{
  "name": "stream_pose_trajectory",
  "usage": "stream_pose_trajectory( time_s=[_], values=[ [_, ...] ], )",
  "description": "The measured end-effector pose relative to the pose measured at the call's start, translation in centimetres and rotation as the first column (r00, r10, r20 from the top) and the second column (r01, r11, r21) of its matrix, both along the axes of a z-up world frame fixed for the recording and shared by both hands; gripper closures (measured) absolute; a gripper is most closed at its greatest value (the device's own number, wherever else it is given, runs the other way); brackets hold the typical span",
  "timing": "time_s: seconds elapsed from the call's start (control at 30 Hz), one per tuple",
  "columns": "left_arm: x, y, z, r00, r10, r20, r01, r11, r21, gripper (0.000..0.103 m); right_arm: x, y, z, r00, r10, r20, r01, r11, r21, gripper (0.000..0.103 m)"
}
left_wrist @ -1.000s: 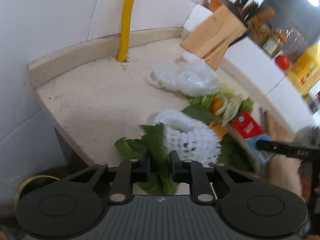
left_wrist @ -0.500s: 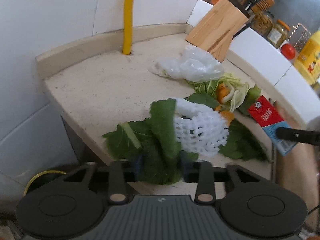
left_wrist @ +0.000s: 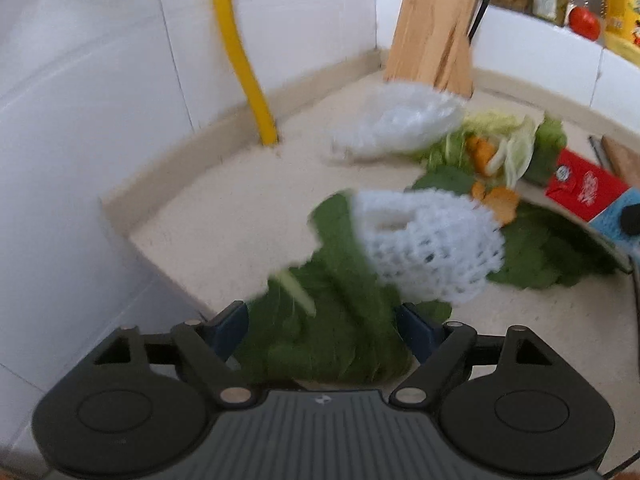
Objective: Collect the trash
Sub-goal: 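Carry the held carton and leaves with both tools down over the black bin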
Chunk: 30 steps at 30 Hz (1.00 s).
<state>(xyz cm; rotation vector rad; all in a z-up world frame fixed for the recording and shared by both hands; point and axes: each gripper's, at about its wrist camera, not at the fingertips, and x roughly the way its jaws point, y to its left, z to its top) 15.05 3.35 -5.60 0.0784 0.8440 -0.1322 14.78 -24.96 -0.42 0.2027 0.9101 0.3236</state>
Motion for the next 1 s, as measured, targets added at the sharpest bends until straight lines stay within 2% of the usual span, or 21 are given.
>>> stream_pose_trajectory(
  time_s=[0.07, 0.1, 0.23, 0.27, 0.3, 0.4, 0.5, 0.6, 0.67, 0.8, 1.0],
  values=[
    [0.2, 0.8, -0.1, 0.999, 0.035, -0.016, -0.036, 0.996, -0.078, 0.033, 0.0, 0.0, -0.2, 1.000, 0.006, -0.005, -0.006, 1.000, 0.003, 0.030],
    [0.2, 0.7, 0.0, 0.999, 0.043, -0.021, -0.045, 0.996, -0.077, 0.040, 0.1, 0.0, -0.3, 1.000, 0.008, -0.008, -0.008, 1.000, 0.005, 0.030],
    [0.3, 0.5, 0.7, 0.997, 0.039, -0.064, -0.048, 0.990, -0.136, 0.079, 0.1, 0.3, -0.6, 1.000, 0.019, -0.015, -0.019, 1.000, 0.005, 0.030],
    [0.5, 0.5, 0.9, 0.996, 0.047, -0.078, -0.059, 0.985, -0.159, 0.084, 0.1, 0.5, -0.5, 1.000, 0.023, -0.011, -0.023, 1.000, 0.000, 0.030],
    [0.7, 0.8, 1.1, 0.994, 0.052, -0.095, -0.070, 0.978, -0.197, 0.095, 0.0, 0.6, -0.4, 1.000, 0.028, -0.006, -0.028, 1.000, -0.005, 0.031],
    [0.9, 1.6, 1.6, 0.989, 0.046, -0.137, -0.092, 0.933, -0.348, 0.098, -0.2, 0.6, 0.0, 1.000, 0.025, 0.010, -0.025, 1.000, 0.000, 0.031],
    [0.4, 1.7, 2.9, 0.993, 0.043, -0.112, -0.084, 0.915, -0.394, 0.099, -0.3, 0.2, 0.7, 1.000, 0.004, 0.028, -0.005, 1.000, 0.020, 0.031],
    [0.3, 2.6, 4.2, 0.993, 0.036, -0.111, -0.087, 0.868, -0.489, 0.099, -0.6, -0.4, 1.3, 0.999, -0.024, 0.042, 0.022, 0.999, 0.045, 0.031],
    [0.4, 2.8, 5.1, 0.996, 0.031, -0.084, -0.071, 0.838, -0.541, 0.099, -0.9, -1.0, 1.8, 0.998, -0.046, 0.052, 0.042, 0.997, 0.070, 0.031],
    [0.5, 2.4, 7.0, 1.000, 0.020, -0.018, -0.027, 0.812, -0.582, 0.099, -0.9, -2.0, 2.7, 0.993, -0.096, 0.071, 0.085, 0.987, 0.135, 0.031],
    [0.4, 2.4, 8.9, 0.999, 0.018, 0.051, 0.016, 0.808, -0.589, 0.099, -0.9, -2.1, 5.0, 0.983, -0.122, 0.141, 0.094, 0.978, 0.186, 0.031]
  ],
)
